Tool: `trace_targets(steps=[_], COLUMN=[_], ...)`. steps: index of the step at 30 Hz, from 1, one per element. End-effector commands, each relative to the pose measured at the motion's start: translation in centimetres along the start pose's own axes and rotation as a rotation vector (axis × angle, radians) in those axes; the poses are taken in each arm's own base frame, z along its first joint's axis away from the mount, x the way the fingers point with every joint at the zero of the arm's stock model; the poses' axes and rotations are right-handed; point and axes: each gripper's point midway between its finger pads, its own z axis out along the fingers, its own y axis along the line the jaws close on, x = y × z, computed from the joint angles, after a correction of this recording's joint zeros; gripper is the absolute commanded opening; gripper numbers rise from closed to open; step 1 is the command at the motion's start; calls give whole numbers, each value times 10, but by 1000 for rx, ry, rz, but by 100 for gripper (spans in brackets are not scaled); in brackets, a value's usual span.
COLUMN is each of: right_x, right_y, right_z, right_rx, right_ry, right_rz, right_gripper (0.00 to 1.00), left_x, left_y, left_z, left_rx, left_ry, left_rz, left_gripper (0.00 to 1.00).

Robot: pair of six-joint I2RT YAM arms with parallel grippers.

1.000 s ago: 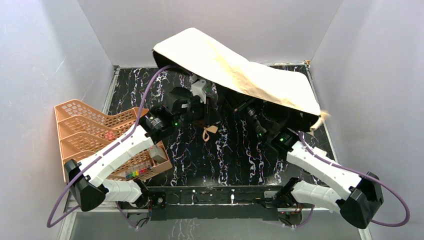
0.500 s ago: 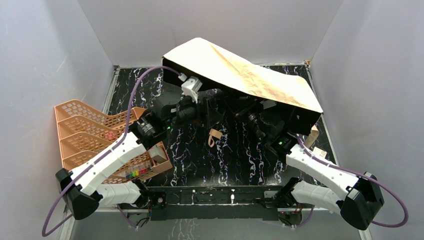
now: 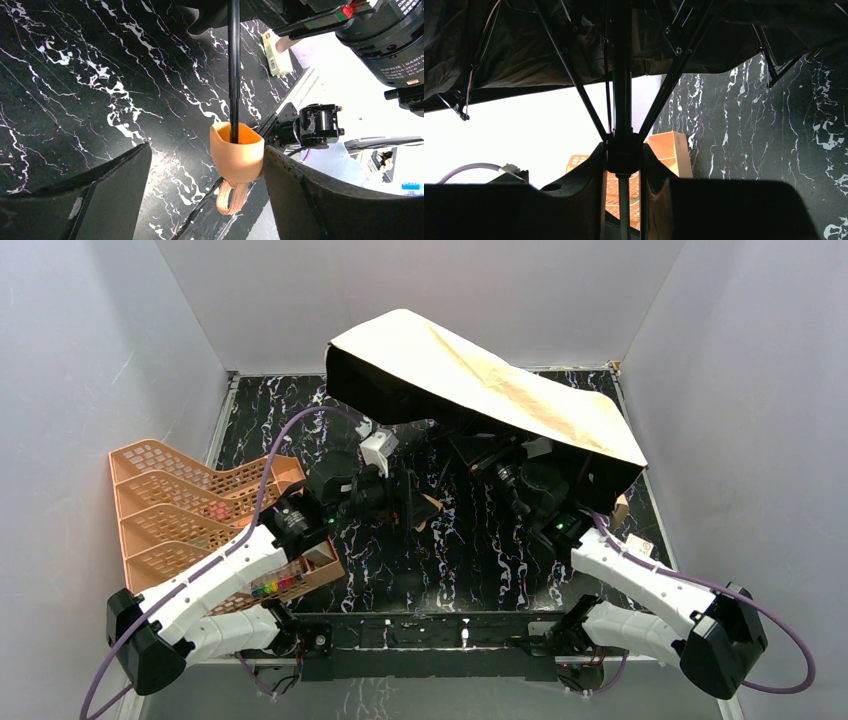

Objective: Put away the umbrella

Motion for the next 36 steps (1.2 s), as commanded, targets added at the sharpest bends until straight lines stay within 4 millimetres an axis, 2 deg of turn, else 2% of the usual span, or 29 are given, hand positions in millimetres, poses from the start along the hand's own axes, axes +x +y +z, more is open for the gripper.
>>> trace_targets(steps=[1, 4, 7, 12, 13, 16, 21, 24, 27, 28, 30, 33, 36], right_x=[-19, -17, -17, -19, -19, -21, -24, -25, -26, -25, -23, -13, 10], right_y=[42, 42, 42, 40, 39, 39, 40, 41, 42, 41, 40, 37, 40], right_z=[1, 3, 4, 3, 3, 3, 4, 4, 3, 3, 2, -1, -2], right_rx=[-119, -120, -118, -110, -108, -103, -100, -102, -105, -103, -97, -76, -89], right_ry=[-56, -48, -47, -56, -59, -69, -81, -84, -84, -82, -69, -10, 88], right_rz=[73, 76, 75, 76, 75, 77, 78, 77, 73, 71, 58, 21, 13], right_gripper=[0, 0, 0, 0, 0, 0, 0, 0, 0, 0, 0, 0, 0], left_x=[-7, -6, -3, 3, 4, 8, 15, 17, 18, 18, 17, 4, -27], left_y=[-11, -13, -13, -11, -11, -9, -7, -6, -7, -6, -5, -3, -2], left_z=[0, 5, 10, 13, 14, 14, 17, 18, 19, 19, 19, 20, 20], left_rx=[54, 73, 82, 85, 85, 84, 79, 80, 82, 80, 72, 38, -14], left_ry=[-17, -10, 8, 29, 32, 43, 72, 81, 88, 90, 84, 43, -49], left_rz=[4, 15, 20, 15, 14, 11, 7, 7, 9, 9, 11, 27, 57], left_gripper=[73, 57, 47, 43, 43, 52, 50, 40, 22, 12, 0, 0, 0])
